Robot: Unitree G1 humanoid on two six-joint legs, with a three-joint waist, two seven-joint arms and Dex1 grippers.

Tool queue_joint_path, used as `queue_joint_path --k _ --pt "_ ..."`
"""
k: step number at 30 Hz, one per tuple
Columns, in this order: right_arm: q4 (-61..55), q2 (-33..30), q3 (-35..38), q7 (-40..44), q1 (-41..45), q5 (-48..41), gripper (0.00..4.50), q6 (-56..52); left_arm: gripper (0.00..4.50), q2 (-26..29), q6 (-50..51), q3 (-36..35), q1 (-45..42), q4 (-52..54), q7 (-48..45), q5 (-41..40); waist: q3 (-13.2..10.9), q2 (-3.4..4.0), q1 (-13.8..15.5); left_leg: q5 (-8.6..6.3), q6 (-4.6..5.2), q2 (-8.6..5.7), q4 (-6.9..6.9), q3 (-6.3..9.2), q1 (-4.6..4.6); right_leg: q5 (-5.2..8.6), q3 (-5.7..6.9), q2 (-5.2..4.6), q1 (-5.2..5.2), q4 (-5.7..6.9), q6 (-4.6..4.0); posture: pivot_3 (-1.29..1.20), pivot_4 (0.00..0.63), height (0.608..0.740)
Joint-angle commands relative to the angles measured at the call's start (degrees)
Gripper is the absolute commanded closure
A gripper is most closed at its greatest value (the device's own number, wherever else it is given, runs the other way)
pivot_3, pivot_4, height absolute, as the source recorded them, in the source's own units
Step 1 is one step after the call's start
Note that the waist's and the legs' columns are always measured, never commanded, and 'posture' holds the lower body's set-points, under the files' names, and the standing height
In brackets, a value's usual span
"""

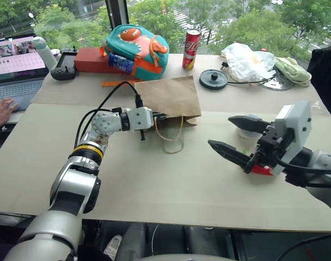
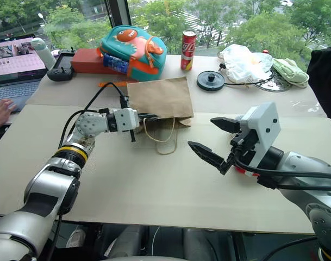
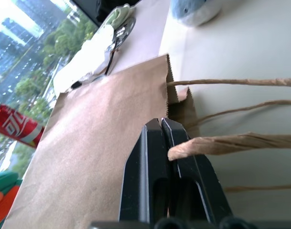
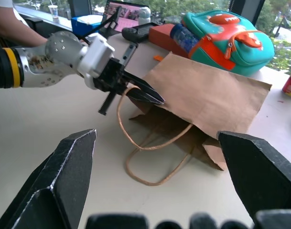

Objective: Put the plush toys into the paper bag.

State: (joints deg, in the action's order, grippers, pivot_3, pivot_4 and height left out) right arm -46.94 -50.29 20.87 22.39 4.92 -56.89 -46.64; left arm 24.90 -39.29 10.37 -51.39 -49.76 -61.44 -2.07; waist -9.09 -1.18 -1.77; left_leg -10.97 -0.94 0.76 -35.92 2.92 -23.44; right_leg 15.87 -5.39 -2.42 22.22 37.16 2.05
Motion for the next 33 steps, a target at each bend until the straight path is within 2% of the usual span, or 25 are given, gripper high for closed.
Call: queue_joint_path --k 1,6,12,15,21,26,33 --pt "-0.72 0.53 -1.76 -1.69 -2.12 4.15 0.0 0.65 4.49 3.59 13.33 -2.21 6.18 18.3 -5.15 -8.38 0.0 0.0 -0.43 0.0 0.0 0.01 0.0 0.02 0.01 0.0 0.0 0.0 0.0 0.0 0.0 0.0 0.15 0.739" --pt "-1.02 3.88 -7.01 -6.77 -6.02 10.58 0.0 0.16 4.49 6.54 26.68 -2.93 14.08 35.08 -4.26 -11.67 0.01 0.01 -0.61 0.02 -0.03 0.03 -0.06 0.05 0.08 0.0 0.0 0.01 -0.07 0.04 0.0 0.0 0.15 0.739" --pt "-1.76 10.95 -14.28 -13.22 -7.75 16.42 0.0 -0.12 4.49 6.1 34.6 -3.86 16.0 42.51 -1.45 -12.87 0.05 0.06 -0.5 0.04 -0.05 0.03 -0.11 0.07 0.15 0.01 0.01 0.03 -0.16 0.02 0.01 0.0 0.15 0.739" --pt "-1.88 13.76 -16.69 -14.94 -7.45 18.0 0.65 -0.24 4.5 5.53 37.26 -4.3 15.59 43.45 -1.06 -14.02 0.05 0.07 -0.62 0.04 -0.05 0.02 -0.09 0.03 0.17 0.01 -0.03 0.03 -0.15 0.02 0.01 0.0 0.15 0.739" --pt "-1.68 19.02 -20.69 -16.25 -4.18 18.69 2.68 -0.52 4.5 5.38 40.61 -4.29 14.99 44.25 -2.63 -16.04 0.05 0.07 -0.81 0.03 -0.05 0.03 -0.06 0.04 0.17 0.01 -0.03 0.05 -0.13 0.01 0.01 0.0 0.15 0.739" --pt "3.25 25.63 -28.39 -18.16 2.55 22.3 4.36 -1.33 4.5 5.14 41.54 -4.43 14.1 43.47 -3.24 -16.35 0.05 0.07 -0.82 0.03 -0.05 0.05 -0.07 0.04 0.18 0.01 -0.03 0.08 -0.11 0.02 0.01 0.0 0.15 0.739" --pt "13.54 33.25 -33.06 -18.79 7.78 30.37 4.44 3.76 4.5 4.78 44.42 -5.44 12.37 43.17 -2.99 -17.87 0.05 0.07 -0.63 0.03 -0.05 0.03 -0.05 0.06 0.12 0.0 -0.03 0.07 -0.07 0.0 0.0 0.0 0.15 0.739"
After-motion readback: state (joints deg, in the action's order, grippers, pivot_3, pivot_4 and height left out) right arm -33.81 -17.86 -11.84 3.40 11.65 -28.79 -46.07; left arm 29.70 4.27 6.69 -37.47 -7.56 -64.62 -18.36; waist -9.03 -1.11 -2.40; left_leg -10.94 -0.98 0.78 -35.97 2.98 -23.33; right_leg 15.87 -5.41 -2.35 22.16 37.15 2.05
